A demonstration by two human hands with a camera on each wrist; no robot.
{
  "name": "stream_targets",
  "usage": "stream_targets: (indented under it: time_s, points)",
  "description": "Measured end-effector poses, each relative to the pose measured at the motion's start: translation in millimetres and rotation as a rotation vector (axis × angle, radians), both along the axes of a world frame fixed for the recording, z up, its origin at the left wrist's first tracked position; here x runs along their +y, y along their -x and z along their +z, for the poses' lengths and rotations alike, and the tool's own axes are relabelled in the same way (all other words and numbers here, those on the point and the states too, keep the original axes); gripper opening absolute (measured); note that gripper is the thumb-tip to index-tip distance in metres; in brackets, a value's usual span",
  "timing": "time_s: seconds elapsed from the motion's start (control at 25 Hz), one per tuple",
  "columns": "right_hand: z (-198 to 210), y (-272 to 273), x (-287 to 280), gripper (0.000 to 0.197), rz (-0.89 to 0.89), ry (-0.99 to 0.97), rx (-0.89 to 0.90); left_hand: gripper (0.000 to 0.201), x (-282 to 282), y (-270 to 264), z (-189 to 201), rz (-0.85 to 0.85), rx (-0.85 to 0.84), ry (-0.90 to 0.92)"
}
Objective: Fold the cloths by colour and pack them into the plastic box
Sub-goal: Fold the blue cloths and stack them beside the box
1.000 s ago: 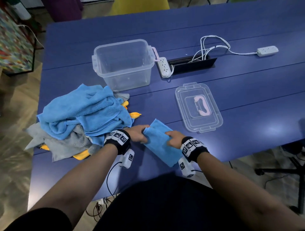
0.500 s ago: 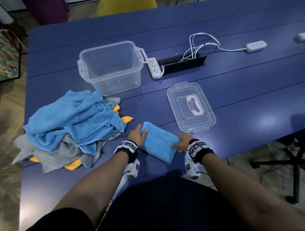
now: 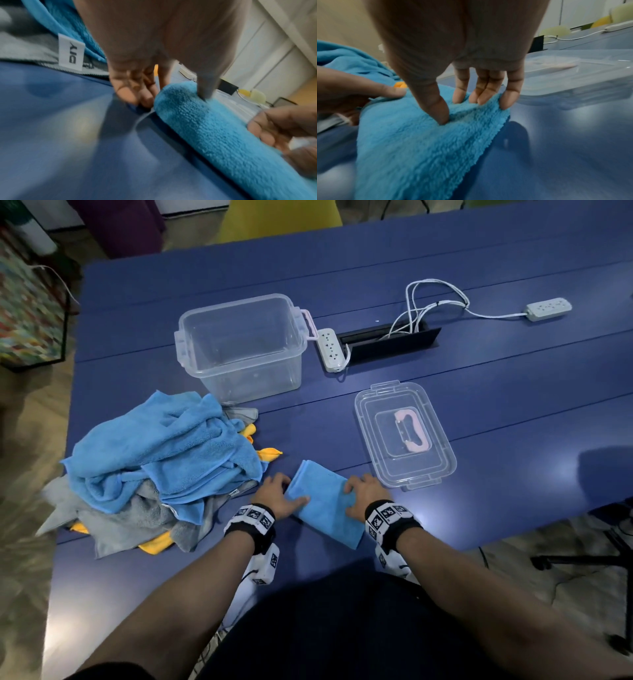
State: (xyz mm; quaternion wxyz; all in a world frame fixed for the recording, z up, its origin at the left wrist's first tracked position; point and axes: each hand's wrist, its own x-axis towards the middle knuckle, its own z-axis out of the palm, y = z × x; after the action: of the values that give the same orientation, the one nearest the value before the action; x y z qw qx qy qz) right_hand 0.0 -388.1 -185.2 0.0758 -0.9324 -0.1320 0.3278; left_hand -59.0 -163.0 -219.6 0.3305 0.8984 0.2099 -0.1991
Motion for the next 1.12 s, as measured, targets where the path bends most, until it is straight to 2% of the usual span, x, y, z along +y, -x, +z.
stream_targets:
  time_s: [0.08,0.16,0.24,0.32,0.48,0.56,0.64,0.72,0.8,0.88,0.96,1.04,1.12]
  points:
    - [-2,2,7,0.061,0.073,0.019,-0.125,0.059,2,7,2,-0.081,0.102,-0.088]
    - [-3,0,12,0.071,0.13,-0.038,-0.101,0.045,-2,6,5,-0.024,0.124,-0.075]
    - [-4,-5,11,0.074,-0.014,-0.131,0.035,0.033,-8,-2,11,0.168,0.124,0.094]
    - [-6,-9,6,0.075,-0.191,-0.22,0.137,0.036,-11,-12,15,0.373,0.094,0.306]
    - [-14,-10,1,0.06,-0.163,-0.251,0.159,0.06,-20,-26,22,0.59,-0.038,0.618]
    - [-18,-12,2,0.056,-0.208,-0.257,0.169,0.054,-30,-21,22,0.725,-0.08,0.796]
    - [-22,-16,2,0.057,-0.258,-0.269,0.204,0.044,-40,-14,22,0.735,-0.016,0.858]
    - [-21,-21,2,0.072,-0.367,-0.413,0.245,0.042,-43,-15,28,0.733,0.039,0.882]
    - [-13,-30,4,0.088,-0.562,-0.736,0.388,0.042,-41,-30,44,0.759,-0.002,1.023]
    - [-4,-49,5,0.081,-0.674,-0.966,0.626,0.048,-36,-53,67,0.739,0.003,1.203]
    - [4,-70,8,0.064,-0.694,-1.012,0.773,0.048,-30,-78,77,0.717,0.038,1.275]
    - [8,-91,17,0.047,-0.745,-0.982,0.633,0.05,-24,-109,73,0.745,0.008,1.269]
    - [7,-113,25,0.037,-0.83,-0.963,0.363,0.056,-19,-140,61,0.801,-0.116,1.277]
